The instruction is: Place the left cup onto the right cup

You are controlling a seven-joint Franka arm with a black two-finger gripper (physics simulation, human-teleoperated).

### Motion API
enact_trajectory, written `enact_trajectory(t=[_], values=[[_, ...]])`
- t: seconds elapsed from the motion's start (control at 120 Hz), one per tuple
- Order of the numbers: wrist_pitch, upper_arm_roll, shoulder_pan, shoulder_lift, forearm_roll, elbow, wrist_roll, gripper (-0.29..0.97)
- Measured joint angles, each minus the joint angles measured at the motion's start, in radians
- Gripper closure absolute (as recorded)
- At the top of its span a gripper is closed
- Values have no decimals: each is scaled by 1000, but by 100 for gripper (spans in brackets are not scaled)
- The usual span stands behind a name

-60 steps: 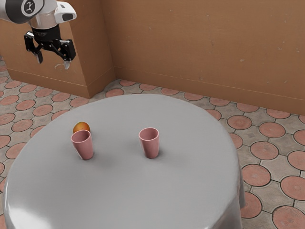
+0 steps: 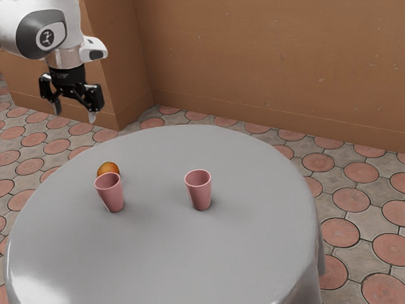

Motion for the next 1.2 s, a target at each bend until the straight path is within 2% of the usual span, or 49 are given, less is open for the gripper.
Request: enact_trajectory(t=[0.142, 0.5, 0.892, 1.2], values=[[47, 0, 1, 9, -33, -90, -7, 0], [188, 6, 20, 136, -87, -225, -47, 0], [358, 6, 23, 242, -112, -212, -73, 0], [437, 7, 24, 304, -115, -171, -78, 0]])
